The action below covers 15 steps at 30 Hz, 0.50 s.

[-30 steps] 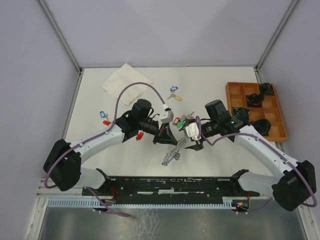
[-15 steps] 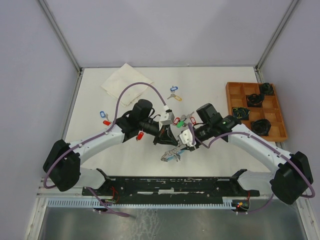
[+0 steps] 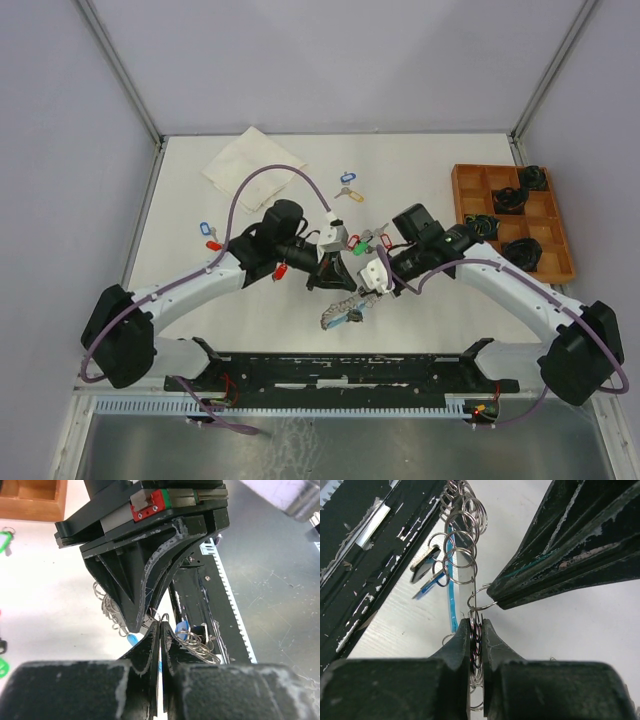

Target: Remove the keys from the keyring

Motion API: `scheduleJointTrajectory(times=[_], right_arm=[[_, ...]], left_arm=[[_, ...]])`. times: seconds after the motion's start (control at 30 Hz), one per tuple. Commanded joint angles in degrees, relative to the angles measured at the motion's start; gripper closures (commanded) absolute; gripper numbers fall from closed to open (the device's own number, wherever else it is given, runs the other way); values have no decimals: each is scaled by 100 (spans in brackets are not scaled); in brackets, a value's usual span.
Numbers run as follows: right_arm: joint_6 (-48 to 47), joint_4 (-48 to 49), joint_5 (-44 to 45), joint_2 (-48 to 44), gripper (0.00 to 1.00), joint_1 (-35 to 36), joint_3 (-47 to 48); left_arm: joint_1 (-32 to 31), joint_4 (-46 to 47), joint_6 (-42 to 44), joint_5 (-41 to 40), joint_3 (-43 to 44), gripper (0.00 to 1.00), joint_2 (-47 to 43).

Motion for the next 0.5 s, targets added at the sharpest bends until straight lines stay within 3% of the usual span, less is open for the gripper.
scheduleJointTrajectory(times=[0.0, 0.13, 0.3, 0.37, 0.47], right_arm=[[-6, -544, -238, 30, 99, 22, 392], [343, -710, -128, 45, 99, -17, 630], [905, -938, 75, 209, 99, -100, 1059], [1117, -1101, 108, 301, 99, -134, 1263], [1335, -1449, 107, 483, 99, -186, 1653]], left_arm=[[27, 878, -150, -549, -74, 88, -563], [32, 2123, -763, -1428, -772, 62, -1354], [34, 3890, -1571, -3018, -2299, 29, -2924], [31, 4547, -1954, -3465, -3004, 19, -3548], [27, 5751, -2706, -3747, -4091, 14, -4130]])
